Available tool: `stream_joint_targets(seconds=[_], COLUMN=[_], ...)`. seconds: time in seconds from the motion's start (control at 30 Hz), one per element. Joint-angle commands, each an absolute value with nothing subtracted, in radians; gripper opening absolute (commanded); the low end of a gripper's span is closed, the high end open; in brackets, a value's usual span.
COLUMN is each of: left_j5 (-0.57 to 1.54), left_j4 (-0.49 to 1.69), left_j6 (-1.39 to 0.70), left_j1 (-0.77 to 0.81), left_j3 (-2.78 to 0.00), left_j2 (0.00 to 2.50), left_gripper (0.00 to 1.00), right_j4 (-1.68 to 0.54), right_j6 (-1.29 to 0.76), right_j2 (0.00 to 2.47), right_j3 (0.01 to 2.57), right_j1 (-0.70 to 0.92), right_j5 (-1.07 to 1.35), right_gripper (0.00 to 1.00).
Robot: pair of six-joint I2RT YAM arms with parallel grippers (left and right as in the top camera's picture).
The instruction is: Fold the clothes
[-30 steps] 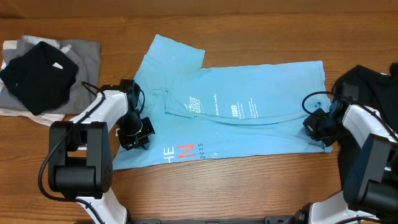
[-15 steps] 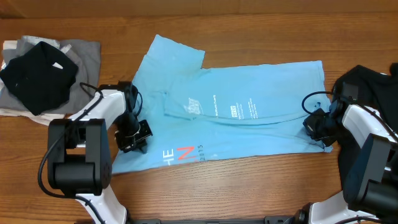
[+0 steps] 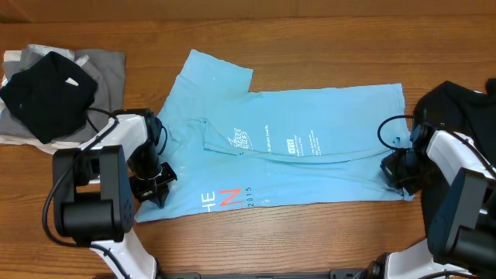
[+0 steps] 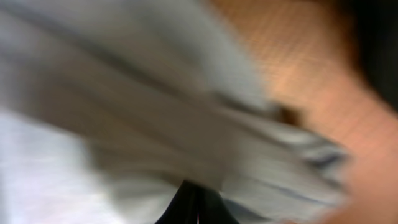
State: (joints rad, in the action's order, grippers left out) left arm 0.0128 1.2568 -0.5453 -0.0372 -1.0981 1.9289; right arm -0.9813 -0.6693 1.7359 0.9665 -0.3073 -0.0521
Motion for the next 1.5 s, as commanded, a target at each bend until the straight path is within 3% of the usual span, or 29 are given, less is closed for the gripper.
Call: stream_joint_targets(seconds=[0.0, 0.23, 0.27, 0.33, 0.4, 0.43, 0.47, 0.77, 1.13, 1.47], left_j5=[-0.012, -0.045, -0.044, -0.022, 0.010, 0.033, 0.054, 0.081, 0.209, 0.196], left_j4=[1.265, 1.243, 1.235, 1.209, 1.175, 1.150, 1.125, 0.904, 0.902, 0.832], left_j6=[-0.565, -0.572, -0.571, -0.541, -0.490, -0.451, -0.418, -0.275, -0.134, -0.004], left_j1=[-0.041, -0.038, -0.038, -0.034, -0.023, -0.016, -0.007, 0.007, 0.004, 0.047], left_j3=[-1.089, -1.119, -1.138, -1.197, -1.282, -1.334, -1.378, -1.743, -2.132, -2.187], left_j2=[1.839, 1.682, 1.666, 1.641, 1.635, 1.635, 1.636, 1.731, 2.200, 2.429], left_gripper=[0.04, 0.04, 0.04, 0.11, 0.37, 0.71, 1.00, 1.00, 1.00, 1.00], right_j4=[-1.005, -0.989, -0.979, -0.945, -0.894, -0.870, -0.850, -0.664, -0.455, -0.428], right_j6=[-0.764, -0.770, -0.743, -0.653, -0.553, -0.512, -0.484, -0.397, -0.339, -0.270], right_j2=[1.666, 1.512, 1.496, 1.466, 1.454, 1.453, 1.454, 1.484, 1.675, 1.786], right_j3=[0.964, 0.978, 0.991, 1.032, 1.085, 1.115, 1.142, 1.335, 1.344, 1.344], right_j1=[-0.309, -0.308, -0.308, -0.308, -0.308, -0.308, -0.308, -0.308, -0.308, -0.297], right_j5=[-0.197, -0.197, -0.189, -0.133, -0.032, 0.023, 0.064, 0.228, 0.302, 0.293], right_gripper=[0.04, 0.04, 0.10, 0.41, 0.77, 0.94, 1.00, 1.00, 1.00, 1.00])
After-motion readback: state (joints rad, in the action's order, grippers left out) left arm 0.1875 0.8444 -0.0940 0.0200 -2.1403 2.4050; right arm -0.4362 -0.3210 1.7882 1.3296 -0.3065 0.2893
